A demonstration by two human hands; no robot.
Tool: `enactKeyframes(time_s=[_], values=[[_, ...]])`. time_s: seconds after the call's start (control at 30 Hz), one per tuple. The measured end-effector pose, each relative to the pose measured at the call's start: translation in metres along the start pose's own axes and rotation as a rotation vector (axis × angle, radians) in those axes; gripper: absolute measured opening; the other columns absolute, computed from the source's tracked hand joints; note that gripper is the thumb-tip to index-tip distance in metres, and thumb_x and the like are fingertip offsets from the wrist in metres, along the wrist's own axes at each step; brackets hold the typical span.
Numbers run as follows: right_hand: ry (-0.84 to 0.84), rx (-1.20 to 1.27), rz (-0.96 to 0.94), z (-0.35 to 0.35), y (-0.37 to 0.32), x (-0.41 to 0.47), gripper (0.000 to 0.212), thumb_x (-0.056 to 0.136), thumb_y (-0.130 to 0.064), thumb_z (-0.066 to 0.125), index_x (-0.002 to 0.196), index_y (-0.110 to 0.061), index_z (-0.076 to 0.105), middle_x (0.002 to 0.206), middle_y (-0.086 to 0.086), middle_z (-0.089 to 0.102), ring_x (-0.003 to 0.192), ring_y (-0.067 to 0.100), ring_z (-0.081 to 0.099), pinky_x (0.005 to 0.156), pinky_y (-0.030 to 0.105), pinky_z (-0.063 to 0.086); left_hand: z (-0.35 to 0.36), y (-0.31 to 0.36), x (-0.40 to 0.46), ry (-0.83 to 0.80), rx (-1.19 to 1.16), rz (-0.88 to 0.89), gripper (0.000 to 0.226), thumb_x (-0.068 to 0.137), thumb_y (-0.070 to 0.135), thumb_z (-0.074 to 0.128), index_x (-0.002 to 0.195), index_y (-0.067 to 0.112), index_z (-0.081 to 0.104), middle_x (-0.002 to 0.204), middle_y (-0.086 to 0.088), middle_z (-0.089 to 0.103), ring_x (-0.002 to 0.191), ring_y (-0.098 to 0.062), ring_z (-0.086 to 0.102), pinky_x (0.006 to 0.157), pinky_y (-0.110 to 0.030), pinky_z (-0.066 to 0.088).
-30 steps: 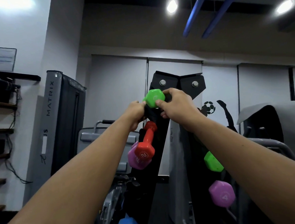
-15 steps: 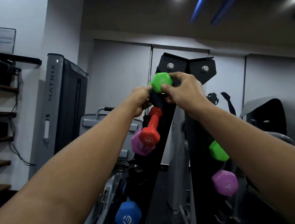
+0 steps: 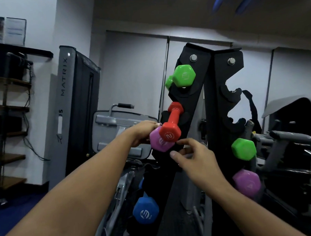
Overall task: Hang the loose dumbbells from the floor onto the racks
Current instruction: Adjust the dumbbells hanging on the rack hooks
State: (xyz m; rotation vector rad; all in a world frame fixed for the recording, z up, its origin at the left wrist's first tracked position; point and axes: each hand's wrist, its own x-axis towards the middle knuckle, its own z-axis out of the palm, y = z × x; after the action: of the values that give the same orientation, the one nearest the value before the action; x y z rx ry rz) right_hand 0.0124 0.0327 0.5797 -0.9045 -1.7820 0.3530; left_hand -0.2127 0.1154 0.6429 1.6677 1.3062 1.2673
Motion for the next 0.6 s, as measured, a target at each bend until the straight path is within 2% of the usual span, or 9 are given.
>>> enactKeyframes(time_s=[0.07,0.2,0.37,0.47,0.53,0.6], values=[[-0.001,0.039,-0.019,0.009,-0.006,-0.006,0.033,0.084,-0.040,0.082,0.114,-0.040,0.067,0.078,-0.008,0.073,0.070,0.002,0.069,0.062,0.014,0.051,-0.001,-0.006,-0.004,-0.004,-0.042,0.019,0.028,0.101,0.022,0.059,0.119,0.005,0.071,0.098,-0.013,0.074,0.086,-0.023,0.068,0.070,-0.032,0.055],[0.032,0.098,-0.037,0.025,-0.012,-0.010,0.040,0.086,-0.037,0.081,0.121,-0.037,0.062,0.074,-0.007,0.073,0.067,0.005,0.071,0.067,0.021,0.056,0.002,-0.019,-0.007,0.023,-0.094,0.050,0.034,0.100,0.025,0.066,0.121,-0.001,0.068,0.110,-0.024,0.075,0.086,-0.025,0.071,0.068,-0.031,0.059],[0.153,0.209,-0.049,0.040,-0.016,0.004,0.033,0.089,-0.038,0.080,0.119,-0.040,0.068,0.070,0.001,0.069,0.066,0.016,0.074,0.073,0.037,0.063,0.004,-0.024,-0.003,0.087,-0.100,0.111,0.030,0.098,0.027,0.070,0.116,0.002,0.073,0.104,-0.018,0.078,0.086,-0.023,0.074,0.068,-0.030,0.060],[0.180,0.251,-0.038,0.045,-0.013,0.005,0.029,0.089,-0.035,0.081,0.117,-0.036,0.073,0.069,0.003,0.071,0.064,0.014,0.075,0.074,0.040,0.064,0.009,-0.030,-0.001,0.136,-0.117,0.120,0.027,0.097,0.027,0.071,0.113,0.007,0.075,0.101,-0.014,0.079,0.085,-0.022,0.075,0.068,-0.030,0.058],[0.188,0.284,-0.032,0.049,-0.013,0.004,0.023,0.089,-0.032,0.081,0.111,-0.036,0.075,0.069,0.003,0.071,0.064,0.014,0.075,0.074,0.041,0.064,0.012,-0.033,0.000,0.181,-0.151,0.131,0.024,0.098,0.029,0.069,0.113,0.011,0.075,0.098,-0.011,0.079,0.083,-0.019,0.075,0.065,-0.030,0.057],[0.188,0.336,-0.034,0.055,-0.016,0.006,0.013,0.087,-0.028,0.083,0.093,-0.036,0.076,0.072,0.003,0.072,0.067,0.020,0.076,0.074,0.046,0.063,0.011,-0.031,0.001,0.234,-0.237,0.137,0.027,0.100,0.036,0.066,0.114,0.015,0.075,0.095,-0.008,0.079,0.078,-0.017,0.074,0.063,-0.031,0.057]])
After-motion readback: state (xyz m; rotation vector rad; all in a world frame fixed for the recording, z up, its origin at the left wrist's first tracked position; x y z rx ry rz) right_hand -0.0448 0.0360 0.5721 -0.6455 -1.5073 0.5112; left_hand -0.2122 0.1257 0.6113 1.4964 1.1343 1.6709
